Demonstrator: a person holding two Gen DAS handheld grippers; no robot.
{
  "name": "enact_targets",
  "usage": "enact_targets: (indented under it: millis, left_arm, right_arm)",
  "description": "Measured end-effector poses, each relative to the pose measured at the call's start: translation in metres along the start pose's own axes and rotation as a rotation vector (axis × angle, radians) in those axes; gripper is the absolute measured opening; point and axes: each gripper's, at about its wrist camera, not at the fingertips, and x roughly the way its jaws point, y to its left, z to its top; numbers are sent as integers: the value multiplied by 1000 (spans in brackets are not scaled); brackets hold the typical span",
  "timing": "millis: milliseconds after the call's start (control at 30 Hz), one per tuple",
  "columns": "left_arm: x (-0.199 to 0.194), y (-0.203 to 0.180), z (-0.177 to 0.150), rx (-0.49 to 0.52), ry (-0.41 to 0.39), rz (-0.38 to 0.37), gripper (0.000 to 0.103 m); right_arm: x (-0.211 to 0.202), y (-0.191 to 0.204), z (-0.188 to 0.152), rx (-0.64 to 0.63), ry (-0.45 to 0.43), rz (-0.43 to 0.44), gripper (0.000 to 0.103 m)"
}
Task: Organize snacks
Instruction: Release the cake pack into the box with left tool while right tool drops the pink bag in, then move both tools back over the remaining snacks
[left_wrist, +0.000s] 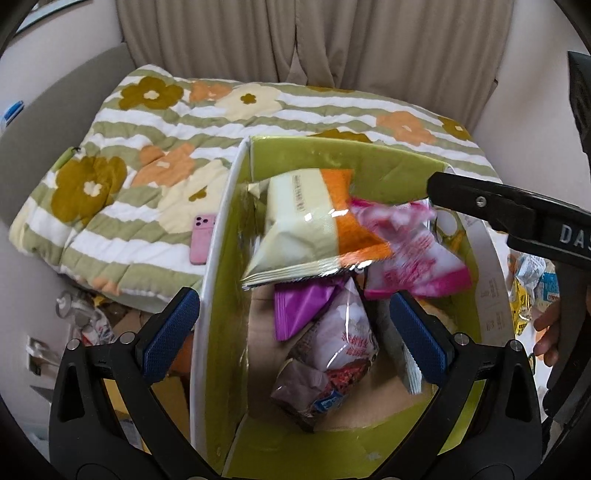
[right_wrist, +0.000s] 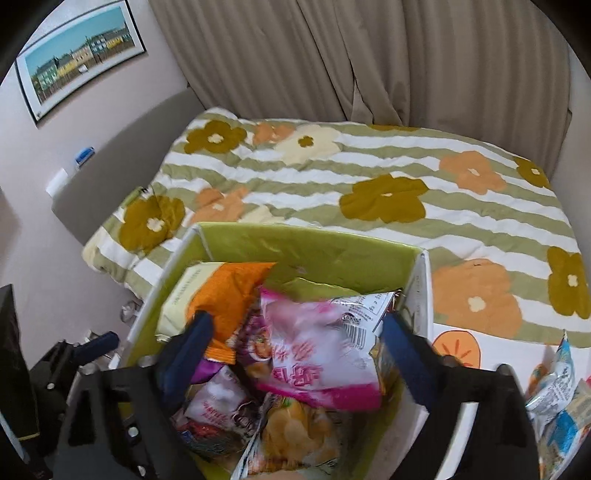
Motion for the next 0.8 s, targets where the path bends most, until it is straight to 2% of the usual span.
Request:
enact_targets:
  millis: [267, 400, 633, 800]
  left_arm:
    - [-10, 1, -4, 0, -11, 1, 102]
    - [-28, -4, -8, 6, -35, 10, 102]
    - [-71, -25, -20, -4, -96, 30, 102]
    - [-104, -54, -37, -2, -136, 33, 102]
  right_arm:
    - [-18, 9, -12, -17, -22, -31, 92]
    - [-36, 11, -15, -19, -49, -34, 92]
    - [-85, 10, -28, -31, -110, -32, 92]
    - [-128, -3, -48, -35, -160, -43, 94]
